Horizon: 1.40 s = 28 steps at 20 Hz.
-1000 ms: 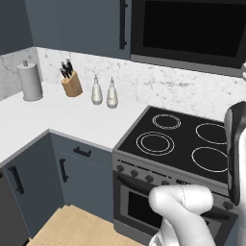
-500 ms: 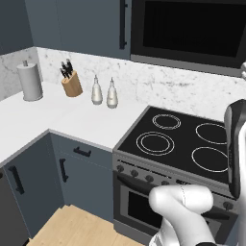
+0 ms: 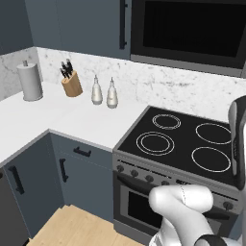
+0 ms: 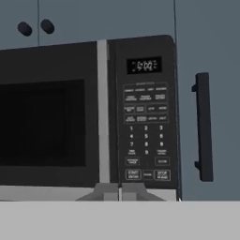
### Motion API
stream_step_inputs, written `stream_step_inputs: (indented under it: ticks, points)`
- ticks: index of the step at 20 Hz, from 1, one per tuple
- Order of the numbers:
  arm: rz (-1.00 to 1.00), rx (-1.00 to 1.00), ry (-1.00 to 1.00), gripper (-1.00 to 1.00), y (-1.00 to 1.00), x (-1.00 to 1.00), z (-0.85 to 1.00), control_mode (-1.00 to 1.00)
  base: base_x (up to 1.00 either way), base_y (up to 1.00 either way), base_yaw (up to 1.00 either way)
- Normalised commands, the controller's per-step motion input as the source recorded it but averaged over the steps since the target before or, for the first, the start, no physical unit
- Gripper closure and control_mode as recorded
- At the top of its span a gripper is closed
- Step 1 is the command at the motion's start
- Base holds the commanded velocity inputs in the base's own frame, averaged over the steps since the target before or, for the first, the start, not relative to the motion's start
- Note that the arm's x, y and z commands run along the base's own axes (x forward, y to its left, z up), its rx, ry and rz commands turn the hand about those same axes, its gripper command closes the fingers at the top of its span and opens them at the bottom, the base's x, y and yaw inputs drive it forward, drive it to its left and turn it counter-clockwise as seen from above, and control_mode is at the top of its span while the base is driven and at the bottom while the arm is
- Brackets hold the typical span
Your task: Pick the mushroom from the sink and place it in the bowl. Then pick the bowl and place it in the microwave. Then close the microwave door and press the start button.
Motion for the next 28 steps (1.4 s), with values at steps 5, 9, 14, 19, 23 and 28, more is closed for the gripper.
stream_step_inputs:
  ticks: [5, 9, 14, 19, 23, 28]
  points:
    - [0.0, 0.0, 0.02, 1.0, -0.05, 0.29, -0.17, -1.0, 0.0, 0.0, 0.0]
    - [0.0, 0.0, 0.01, 1.0, -0.21, 0.23, -0.07, -1.0, 0.0, 0.0, 0.0]
    - [0.0, 0.0, 0.01, 1.0, -0.32, 0.19, 0.0, -1.0, 0.0, 0.0, 0.0]
    - [0.0, 0.0, 0.04, 1.0, -0.18, 0.24, -0.14, -1.0, 0.0, 0.0, 0.0]
    - [0.0, 0.0, 0.03, 1.0, -0.16, 0.27, -0.12, -1.0, 0.0, 0.0, 0.0]
    - [0.0, 0.0, 0.01, 1.0, -0.22, 0.27, -0.01, -1.0, 0.0, 0.0, 0.0]
